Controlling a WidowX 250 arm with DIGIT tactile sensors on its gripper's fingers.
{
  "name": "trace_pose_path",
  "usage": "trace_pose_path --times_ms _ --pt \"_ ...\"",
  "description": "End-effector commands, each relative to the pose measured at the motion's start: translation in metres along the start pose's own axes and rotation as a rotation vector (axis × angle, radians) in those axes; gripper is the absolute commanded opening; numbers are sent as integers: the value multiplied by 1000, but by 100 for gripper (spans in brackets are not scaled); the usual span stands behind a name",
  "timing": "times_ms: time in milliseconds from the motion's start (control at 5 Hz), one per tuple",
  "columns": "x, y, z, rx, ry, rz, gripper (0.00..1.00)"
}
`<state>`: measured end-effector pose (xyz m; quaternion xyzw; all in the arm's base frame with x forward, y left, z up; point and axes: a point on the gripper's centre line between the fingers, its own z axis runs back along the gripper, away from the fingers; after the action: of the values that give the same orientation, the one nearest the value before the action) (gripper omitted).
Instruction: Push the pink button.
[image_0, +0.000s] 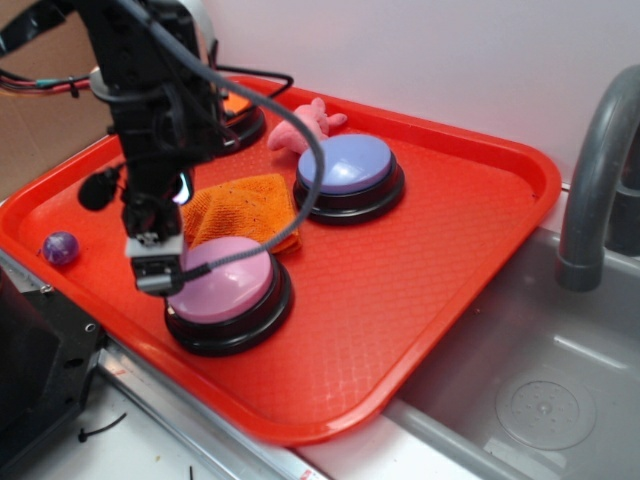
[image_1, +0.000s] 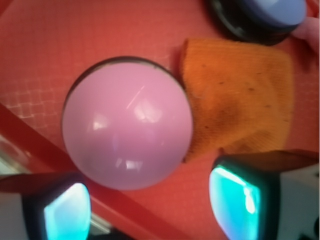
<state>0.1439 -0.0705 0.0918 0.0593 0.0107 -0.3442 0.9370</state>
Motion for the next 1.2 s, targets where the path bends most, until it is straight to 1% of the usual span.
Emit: trace_pose_path --times_ms 0,200,400,800,1000 --pt "3 14 35 -67 -110 66 100" --pt "1 19 46 -88 -112 83 100" --pt "0 22 53 -80 -119 108 100" --pt "-2 29 63 -42 -76 172 100" --pt "-5 37 71 -46 -78 203 100"
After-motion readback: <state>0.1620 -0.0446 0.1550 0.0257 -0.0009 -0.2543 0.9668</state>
